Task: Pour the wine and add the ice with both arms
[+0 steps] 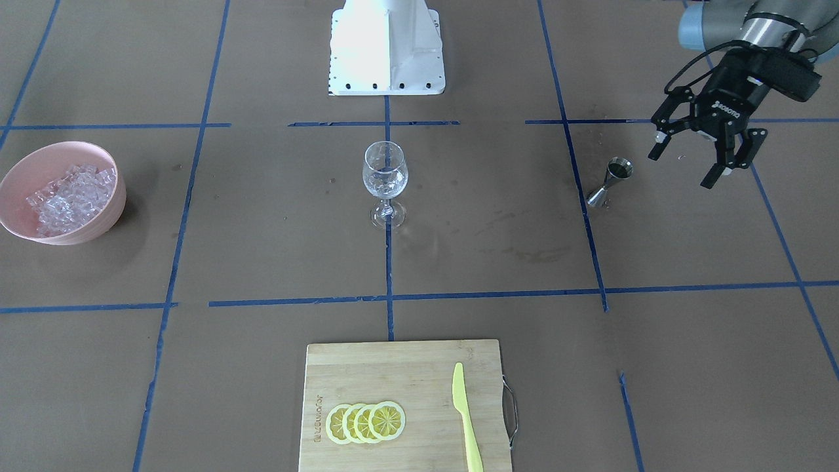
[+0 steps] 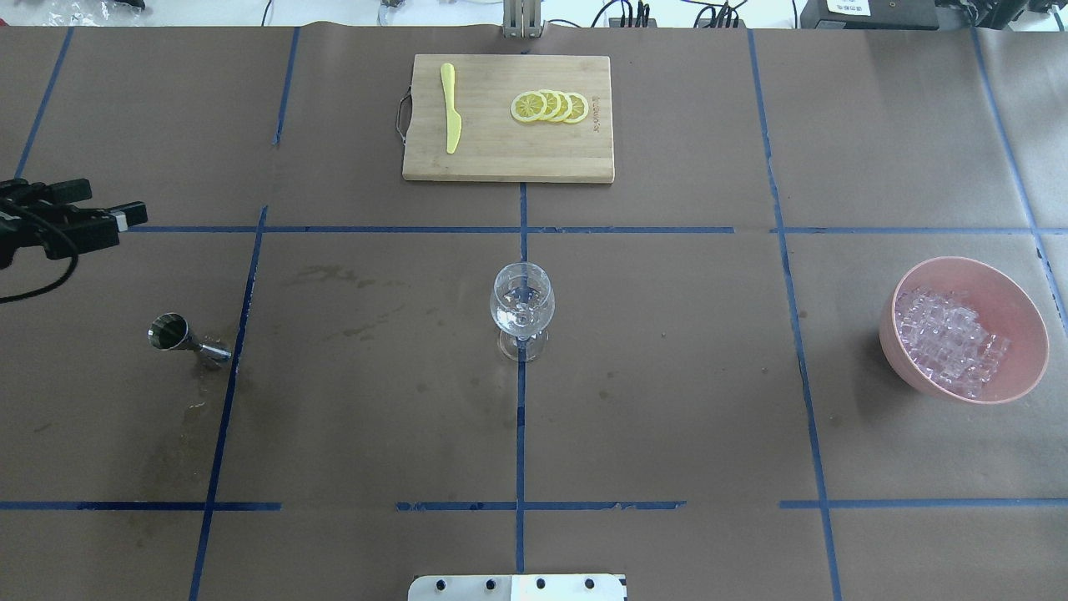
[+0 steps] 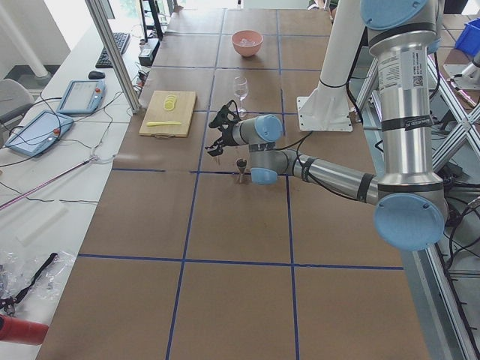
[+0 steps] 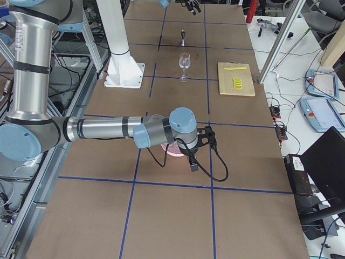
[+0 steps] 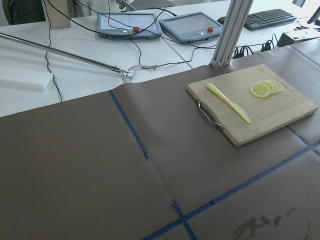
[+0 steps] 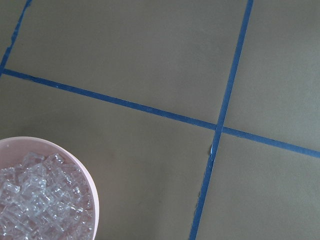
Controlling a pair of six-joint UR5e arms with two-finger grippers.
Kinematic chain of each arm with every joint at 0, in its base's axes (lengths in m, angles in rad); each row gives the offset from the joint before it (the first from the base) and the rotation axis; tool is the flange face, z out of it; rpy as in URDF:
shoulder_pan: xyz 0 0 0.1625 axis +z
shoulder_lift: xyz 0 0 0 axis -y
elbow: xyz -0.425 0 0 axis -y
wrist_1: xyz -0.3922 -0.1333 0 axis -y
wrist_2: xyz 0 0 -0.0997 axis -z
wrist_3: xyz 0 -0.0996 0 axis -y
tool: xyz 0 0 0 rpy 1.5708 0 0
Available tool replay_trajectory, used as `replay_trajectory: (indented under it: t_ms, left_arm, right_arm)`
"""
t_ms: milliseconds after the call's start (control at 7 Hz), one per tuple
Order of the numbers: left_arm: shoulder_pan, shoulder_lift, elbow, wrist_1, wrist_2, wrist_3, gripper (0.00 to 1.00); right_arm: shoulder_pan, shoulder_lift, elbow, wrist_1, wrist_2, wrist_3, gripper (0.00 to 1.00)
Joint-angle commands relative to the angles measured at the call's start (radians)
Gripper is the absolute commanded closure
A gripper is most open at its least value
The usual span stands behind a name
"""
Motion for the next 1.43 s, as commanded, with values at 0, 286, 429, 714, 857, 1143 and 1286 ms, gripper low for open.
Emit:
replay_trajectory:
  t_ms: [0, 286, 429, 714, 857, 1143, 1286]
  left_arm:
    - [0.210, 0.046, -0.010, -0.002, 0.346, -0.047, 0.00]
    - [0.356, 0.073, -0.009, 0.000, 0.568, -0.050, 0.00]
    - [0.460, 0.076, -0.004, 0.003, 0.709, -0.084, 0.00]
    - [0.582, 0.077, 0.046, 0.004, 0.900, -0.130, 0.00]
    - [0.606, 0.077, 0.071, 0.004, 0.957, -0.156, 0.00]
    - [0.614, 0.076, 0.120, 0.003, 0.995, -0.205, 0.00]
    - [0.614, 0.076, 0.129, 0.003, 0.997, -0.211, 0.00]
  right_arm:
    - [0.000, 0.000, 0.000, -0.001, 0.000, 0.000, 0.00]
    - [0.002, 0.000, -0.002, 0.000, 0.000, 0.000, 0.00]
    - [0.002, -0.002, -0.002, -0.001, 0.000, 0.000, 0.00]
    - [0.000, -0.002, -0.003, -0.001, 0.000, 0.001, 0.00]
    - [0.002, -0.002, -0.003, -0.001, 0.000, 0.001, 0.00]
    - [0.002, -0.002, -0.002, 0.000, 0.000, 0.001, 0.00]
    - [0.002, -0.002, -0.002, 0.000, 0.000, 0.001, 0.00]
